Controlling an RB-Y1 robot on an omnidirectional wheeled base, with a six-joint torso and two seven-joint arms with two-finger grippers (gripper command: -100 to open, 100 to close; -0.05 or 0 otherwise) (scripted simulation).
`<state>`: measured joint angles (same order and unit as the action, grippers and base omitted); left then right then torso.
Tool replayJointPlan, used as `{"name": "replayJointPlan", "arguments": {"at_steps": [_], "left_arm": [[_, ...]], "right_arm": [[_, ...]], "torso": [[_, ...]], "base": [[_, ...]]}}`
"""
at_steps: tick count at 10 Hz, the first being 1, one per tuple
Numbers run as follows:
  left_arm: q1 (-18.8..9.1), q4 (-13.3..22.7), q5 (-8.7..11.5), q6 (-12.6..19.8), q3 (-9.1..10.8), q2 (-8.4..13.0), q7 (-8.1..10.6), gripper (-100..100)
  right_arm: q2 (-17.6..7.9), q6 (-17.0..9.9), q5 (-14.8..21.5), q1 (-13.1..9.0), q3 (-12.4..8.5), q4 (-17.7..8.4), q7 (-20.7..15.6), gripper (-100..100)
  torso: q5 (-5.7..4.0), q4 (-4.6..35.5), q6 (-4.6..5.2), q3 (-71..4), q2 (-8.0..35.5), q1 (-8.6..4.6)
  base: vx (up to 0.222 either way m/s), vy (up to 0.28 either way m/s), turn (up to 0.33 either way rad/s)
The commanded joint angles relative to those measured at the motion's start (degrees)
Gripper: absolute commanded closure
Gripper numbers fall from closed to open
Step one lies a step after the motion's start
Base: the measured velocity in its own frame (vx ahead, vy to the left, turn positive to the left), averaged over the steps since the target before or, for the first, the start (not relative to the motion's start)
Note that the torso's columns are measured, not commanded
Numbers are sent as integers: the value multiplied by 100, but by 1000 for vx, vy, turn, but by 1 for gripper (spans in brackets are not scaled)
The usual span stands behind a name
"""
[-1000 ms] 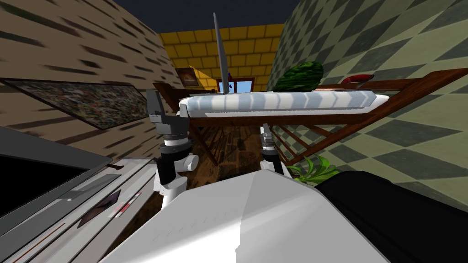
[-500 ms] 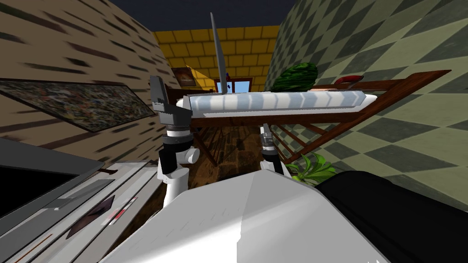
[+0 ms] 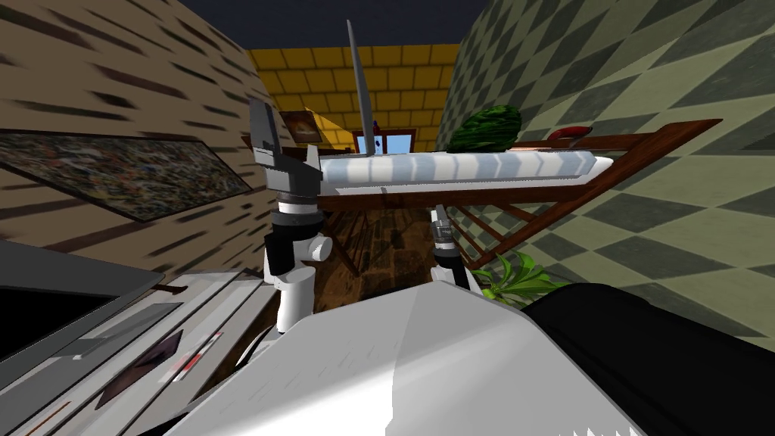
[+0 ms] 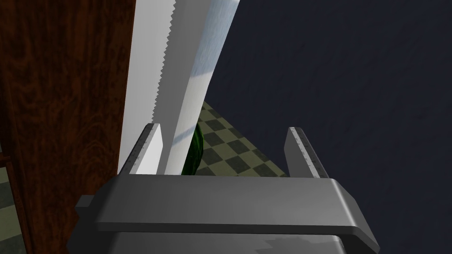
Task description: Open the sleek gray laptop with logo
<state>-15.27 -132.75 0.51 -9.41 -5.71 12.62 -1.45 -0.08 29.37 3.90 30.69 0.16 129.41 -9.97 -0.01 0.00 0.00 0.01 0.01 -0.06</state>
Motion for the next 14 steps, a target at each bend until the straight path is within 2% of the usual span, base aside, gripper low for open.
{"name": "replayJointPlan", "arguments": {"at_steps": [1, 2, 3, 5, 6, 8, 9, 10, 11, 12, 14], "left_arm": [[-447, 245, 35, 230, -40, 48, 27, -100], [-556, 245, 35, 230, -40, 48, 27, -100], [-755, 475, 68, 492, -85, 96, 49, -100], [-1049, 475, 68, 492, -85, 96, 49, -100], [-1228, 724, 99, 762, -134, 144, 67, -100], [-1549, 734, 99, 762, -134, 144, 67, -100], [-1716, 978, 127, 1036, -188, 191, 80, -100], [-1941, 1020, 127, 1037, -188, 191, 80, -100], [-2053, 1020, 127, 1037, -188, 191, 80, -100], [-2245, 1252, 152, 1315, -245, 239, 87, -100], [-2560, 1334, 152, 1315, -245, 239, 87, -100]], "right_arm": [[0, 0, 0, -1, 0, 0, 0, 0], [0, 0, 0, 0, 0, 0, 0, 0], [0, 0, 0, 0, 0, 0, 0, 0], [0, 0, 0, 0, 0, 0, 0, 0], [0, 0, 0, 0, 0, 0, 0, 0], [0, 0, 0, 0, 0, 0, 0, 0], [0, 0, 0, 0, 0, 0, 0, 0], [0, 0, 0, 0, 0, 0, 0, 0], [0, 0, 0, 0, 0, 0, 0, 0], [0, 0, 0, 0, 0, 0, 0, 0], [0, 0, 0, 0, 0, 0, 0, 0]], "torso": [[0, -1, 3, -1, -1, 4], [2, 0, 0, -1, -2, 8], [2, 0, -1, 0, -1, 8], [2, 0, -1, -1, -2, 8], [1, 0, -1, 0, -1, 5], [1, 0, -1, 0, -1, 6], [1, 1, -1, 1, 1, 5], [0, -1, 3, -1, -1, 5], [1, 0, 0, -1, -1, 6], [2, 0, -1, 0, -1, 5], [1, 0, 0, 0, -1, 7]], "base": [[-4, 15, -66], [-1, 9, -4], [-1, 13, -108], [-2, 14, -30], [-2, 13, -115], [-5, 12, -29], [-6, 11, -92], [-7, 15, -80], [-3, 8, -2], [-9, 10, -111], [-7, 11, -31]]}}
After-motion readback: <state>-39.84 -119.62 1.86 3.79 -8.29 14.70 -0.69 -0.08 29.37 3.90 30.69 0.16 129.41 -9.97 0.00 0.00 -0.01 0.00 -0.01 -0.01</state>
